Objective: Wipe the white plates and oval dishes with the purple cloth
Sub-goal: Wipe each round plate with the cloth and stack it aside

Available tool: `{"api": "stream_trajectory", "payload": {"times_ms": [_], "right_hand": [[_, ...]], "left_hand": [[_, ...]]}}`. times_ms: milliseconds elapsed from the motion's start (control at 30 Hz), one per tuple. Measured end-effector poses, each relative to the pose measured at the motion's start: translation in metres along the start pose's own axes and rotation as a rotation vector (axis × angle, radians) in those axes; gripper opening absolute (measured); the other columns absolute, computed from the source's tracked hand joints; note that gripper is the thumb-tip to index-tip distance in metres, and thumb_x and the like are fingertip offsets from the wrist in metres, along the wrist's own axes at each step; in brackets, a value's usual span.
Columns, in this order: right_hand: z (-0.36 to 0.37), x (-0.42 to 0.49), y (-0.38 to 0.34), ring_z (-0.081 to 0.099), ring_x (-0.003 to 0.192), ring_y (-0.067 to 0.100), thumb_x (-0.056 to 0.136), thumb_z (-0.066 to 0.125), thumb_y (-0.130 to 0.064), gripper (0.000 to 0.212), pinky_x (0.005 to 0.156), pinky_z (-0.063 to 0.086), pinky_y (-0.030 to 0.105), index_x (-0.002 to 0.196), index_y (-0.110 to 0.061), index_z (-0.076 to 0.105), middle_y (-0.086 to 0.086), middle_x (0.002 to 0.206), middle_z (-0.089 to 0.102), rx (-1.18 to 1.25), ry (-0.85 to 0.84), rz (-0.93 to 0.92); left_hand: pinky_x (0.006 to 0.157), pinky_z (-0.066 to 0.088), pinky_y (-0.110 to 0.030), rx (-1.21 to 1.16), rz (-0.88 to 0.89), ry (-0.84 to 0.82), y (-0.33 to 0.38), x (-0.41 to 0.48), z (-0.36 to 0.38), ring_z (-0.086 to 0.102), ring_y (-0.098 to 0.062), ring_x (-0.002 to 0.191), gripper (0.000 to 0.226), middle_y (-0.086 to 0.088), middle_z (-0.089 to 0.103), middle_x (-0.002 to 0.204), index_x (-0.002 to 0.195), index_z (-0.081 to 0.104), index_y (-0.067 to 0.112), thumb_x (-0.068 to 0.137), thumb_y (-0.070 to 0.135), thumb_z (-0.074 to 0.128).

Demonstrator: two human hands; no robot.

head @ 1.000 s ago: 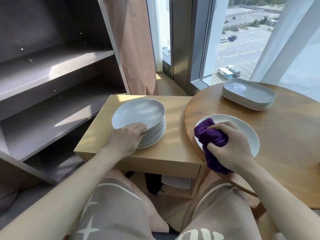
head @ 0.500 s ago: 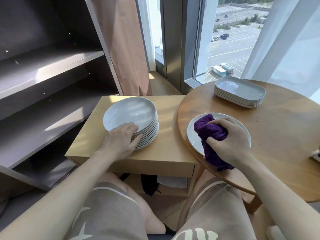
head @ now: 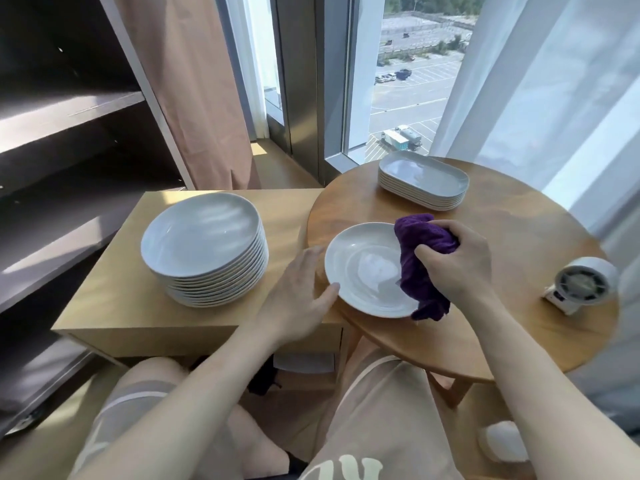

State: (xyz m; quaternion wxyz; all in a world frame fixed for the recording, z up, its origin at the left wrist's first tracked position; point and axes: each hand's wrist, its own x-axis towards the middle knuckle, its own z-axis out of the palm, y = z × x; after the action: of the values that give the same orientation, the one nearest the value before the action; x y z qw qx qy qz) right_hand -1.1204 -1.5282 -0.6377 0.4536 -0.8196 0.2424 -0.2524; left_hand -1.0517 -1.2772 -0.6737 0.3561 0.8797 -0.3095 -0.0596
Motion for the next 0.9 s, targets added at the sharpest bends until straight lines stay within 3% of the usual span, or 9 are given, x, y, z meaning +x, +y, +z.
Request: {"api": "stream_trajectory", "payload": {"times_ms": [133, 167, 233, 267, 400, 500, 667, 800, 900], "right_hand": [[-0.006, 0.004, 0.0, 0.065, 0.093, 0.015, 0.063, 0.065, -0.031, 0.039, 0.087, 0.055, 0.031, 0.102, -0.031, 0.074, -0.003, 0.105, 0.071, 0.042, 0.072, 0.045], [-0.006, 0.005, 0.0, 0.066, 0.093, 0.015, 0.064, 0.066, -0.03, 0.038, 0.087, 0.055, 0.031, 0.101, -0.03, 0.074, -0.003, 0.105, 0.071, 0.052, 0.085, 0.051], [-0.008, 0.007, 0.0, 0.066, 0.092, 0.015, 0.068, 0.069, -0.024, 0.034, 0.088, 0.055, 0.032, 0.101, -0.029, 0.074, -0.002, 0.104, 0.071, 0.06, 0.103, 0.055], [-0.009, 0.008, 0.0, 0.066, 0.092, 0.015, 0.07, 0.07, -0.02, 0.032, 0.088, 0.056, 0.033, 0.101, -0.029, 0.074, -0.002, 0.103, 0.071, 0.056, 0.111, 0.056], [-0.013, 0.01, 0.003, 0.066, 0.092, 0.017, 0.069, 0.07, -0.023, 0.032, 0.088, 0.056, 0.037, 0.101, -0.027, 0.075, -0.003, 0.102, 0.071, 0.033, 0.15, 0.101], [-0.013, 0.01, 0.006, 0.066, 0.093, 0.019, 0.065, 0.067, -0.029, 0.035, 0.089, 0.057, 0.039, 0.1, -0.027, 0.074, -0.002, 0.102, 0.071, 0.019, 0.126, 0.146], [-0.006, 0.004, 0.008, 0.057, 0.098, 0.01, 0.074, 0.072, -0.022, 0.03, 0.094, 0.048, 0.032, 0.098, -0.038, 0.067, -0.012, 0.109, 0.061, -0.163, -0.074, 0.043], [0.004, -0.001, 0.004, 0.043, 0.125, 0.023, 0.08, 0.066, -0.045, 0.045, 0.111, 0.031, 0.044, 0.124, -0.039, 0.058, -0.008, 0.128, 0.048, -0.633, -0.382, 0.009], [0.012, -0.002, -0.007, 0.04, 0.124, 0.029, 0.076, 0.056, -0.05, 0.06, 0.107, 0.031, 0.045, 0.134, -0.036, 0.05, -0.003, 0.135, 0.044, -0.789, -0.471, 0.062]], "left_hand": [[0.1, 0.021, -0.01, -0.248, -0.14, -0.009, -0.003, 0.016, 0.027, 0.022, 0.036, 0.114, 0.067, 0.062, 0.024, 0.126, 0.148, 0.018, 0.048, 0.097, 0.038, 0.061], [0.107, 0.022, -0.012, -0.279, -0.161, -0.015, -0.005, 0.019, 0.031, 0.02, 0.034, 0.123, 0.073, 0.058, 0.022, 0.137, 0.152, 0.016, 0.045, 0.097, 0.037, 0.062], [0.123, 0.022, -0.031, -0.295, -0.189, -0.038, -0.006, 0.022, 0.038, 0.019, 0.008, 0.146, 0.085, 0.025, 0.024, 0.162, 0.161, 0.011, 0.034, 0.095, 0.036, 0.065], [0.125, 0.021, -0.037, -0.287, -0.182, -0.051, -0.007, 0.022, 0.042, 0.018, -0.001, 0.15, 0.09, 0.014, 0.023, 0.165, 0.162, 0.009, 0.032, 0.094, 0.039, 0.067], [0.119, 0.008, -0.025, -0.241, -0.157, -0.098, -0.014, 0.017, 0.051, 0.001, 0.016, 0.138, 0.112, 0.026, 0.007, 0.162, 0.161, -0.008, 0.037, 0.08, 0.071, 0.062], [0.118, 0.01, -0.025, -0.242, -0.171, -0.084, -0.02, 0.017, 0.052, 0.002, 0.015, 0.14, 0.117, 0.027, 0.005, 0.164, 0.161, -0.008, 0.04, 0.074, 0.081, 0.059], [0.12, 0.022, -0.032, -0.312, -0.141, -0.062, -0.023, 0.021, 0.05, 0.018, 0.003, 0.149, 0.112, 0.02, 0.019, 0.165, 0.16, 0.003, 0.048, 0.073, 0.082, 0.066], [0.124, 0.016, -0.031, -0.349, -0.178, -0.085, -0.026, 0.024, 0.051, 0.009, 0.007, 0.149, 0.117, 0.025, 0.01, 0.165, 0.162, 0.0, 0.042, 0.073, 0.079, 0.067], [0.123, 0.013, -0.029, -0.386, -0.186, -0.109, -0.027, 0.024, 0.053, 0.006, 0.008, 0.149, 0.115, 0.027, 0.005, 0.165, 0.161, -0.002, 0.043, 0.076, 0.076, 0.068]]}}
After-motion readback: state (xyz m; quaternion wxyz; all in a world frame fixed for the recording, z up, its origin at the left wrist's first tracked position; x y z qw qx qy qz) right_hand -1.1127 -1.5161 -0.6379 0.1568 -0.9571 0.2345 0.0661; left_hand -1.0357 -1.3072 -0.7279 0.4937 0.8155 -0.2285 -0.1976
